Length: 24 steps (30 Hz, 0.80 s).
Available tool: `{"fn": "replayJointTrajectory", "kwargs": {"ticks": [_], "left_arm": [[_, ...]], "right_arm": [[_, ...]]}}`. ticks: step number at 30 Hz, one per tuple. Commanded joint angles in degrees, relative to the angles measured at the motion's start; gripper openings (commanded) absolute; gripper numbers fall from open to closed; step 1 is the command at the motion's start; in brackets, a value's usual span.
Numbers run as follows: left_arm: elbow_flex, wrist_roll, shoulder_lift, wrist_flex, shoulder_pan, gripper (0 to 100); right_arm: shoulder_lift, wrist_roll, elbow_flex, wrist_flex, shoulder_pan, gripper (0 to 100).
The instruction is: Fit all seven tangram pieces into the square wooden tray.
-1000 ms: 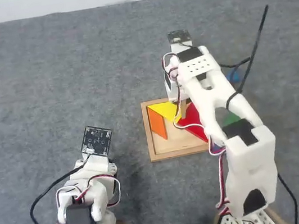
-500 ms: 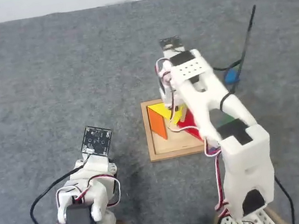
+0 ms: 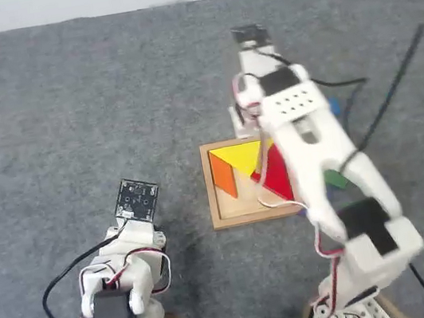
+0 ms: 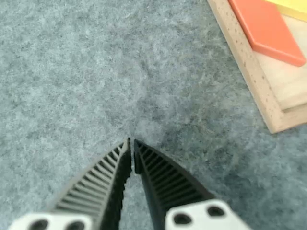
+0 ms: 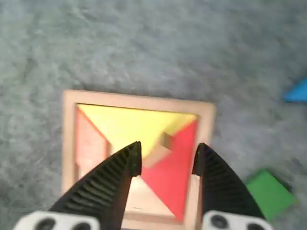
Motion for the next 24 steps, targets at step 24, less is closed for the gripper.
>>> {"fn": "replayJointTrajectory", "kwargs": {"ticks": [24], "left_arm": [[-0.7, 0.4, -1.4, 0.3, -0.3, 1]], "right_arm": [[4.5, 4.3, 8.3, -14.5, -3.5, 2.7]]}}
